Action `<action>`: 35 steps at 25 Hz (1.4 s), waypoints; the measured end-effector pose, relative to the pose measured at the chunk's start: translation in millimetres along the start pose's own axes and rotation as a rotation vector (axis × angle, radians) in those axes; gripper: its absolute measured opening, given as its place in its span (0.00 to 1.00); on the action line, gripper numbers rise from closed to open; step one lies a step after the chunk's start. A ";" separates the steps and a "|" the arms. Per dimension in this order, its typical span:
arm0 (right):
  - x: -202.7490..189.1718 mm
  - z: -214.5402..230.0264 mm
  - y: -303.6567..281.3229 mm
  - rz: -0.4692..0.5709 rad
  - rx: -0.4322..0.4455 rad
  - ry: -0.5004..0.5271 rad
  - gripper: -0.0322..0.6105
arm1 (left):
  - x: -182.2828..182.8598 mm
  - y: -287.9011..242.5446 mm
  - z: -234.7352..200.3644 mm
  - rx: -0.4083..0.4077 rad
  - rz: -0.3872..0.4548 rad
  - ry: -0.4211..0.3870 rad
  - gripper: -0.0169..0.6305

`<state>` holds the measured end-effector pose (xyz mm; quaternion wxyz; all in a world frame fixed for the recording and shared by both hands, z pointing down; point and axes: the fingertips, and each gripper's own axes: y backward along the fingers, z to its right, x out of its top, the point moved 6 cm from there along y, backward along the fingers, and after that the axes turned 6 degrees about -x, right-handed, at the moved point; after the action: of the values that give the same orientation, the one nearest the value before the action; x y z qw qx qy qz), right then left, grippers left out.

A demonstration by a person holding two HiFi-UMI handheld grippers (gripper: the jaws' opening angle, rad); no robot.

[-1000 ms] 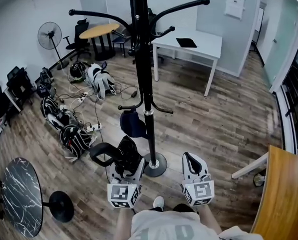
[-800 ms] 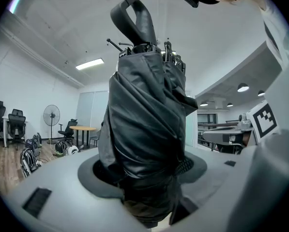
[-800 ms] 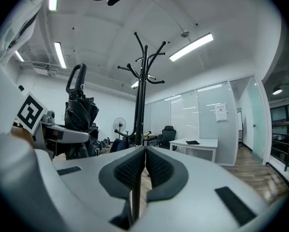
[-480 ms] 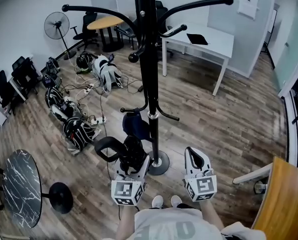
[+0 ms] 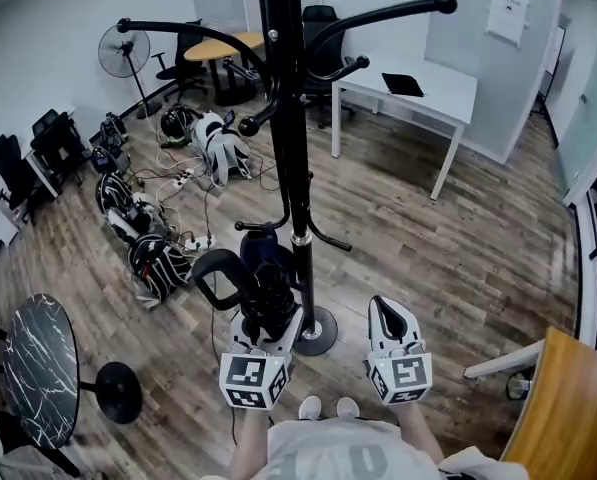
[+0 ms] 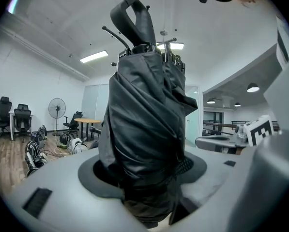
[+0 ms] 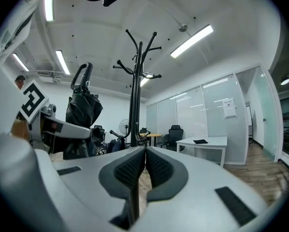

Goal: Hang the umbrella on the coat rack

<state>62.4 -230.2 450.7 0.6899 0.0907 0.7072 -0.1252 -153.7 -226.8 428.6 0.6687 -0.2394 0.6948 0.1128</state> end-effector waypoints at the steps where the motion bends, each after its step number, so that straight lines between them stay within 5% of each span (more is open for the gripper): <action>1: -0.1 4.1 1.1 -0.001 -0.009 -0.008 0.10 | 6.5 -4.2 4.4 -0.015 0.003 0.013 0.49; 6: 4.1 20.7 10.3 0.015 -0.048 -0.035 0.10 | 52.5 -18.1 23.8 -0.098 0.012 0.030 0.49; 18: 5.3 52.2 34.9 0.055 -0.138 -0.099 0.10 | 167.2 -76.9 62.9 -0.301 0.105 -0.109 0.49; 35: 0.9 86.0 50.1 0.071 -0.206 -0.162 0.10 | 274.1 -156.0 147.3 -0.425 0.152 -0.322 0.49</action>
<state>159.3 -208.6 445.8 0.7542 0.0339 0.6549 -0.0345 53.2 -340.6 172.8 0.6950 -0.3004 0.5561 0.3427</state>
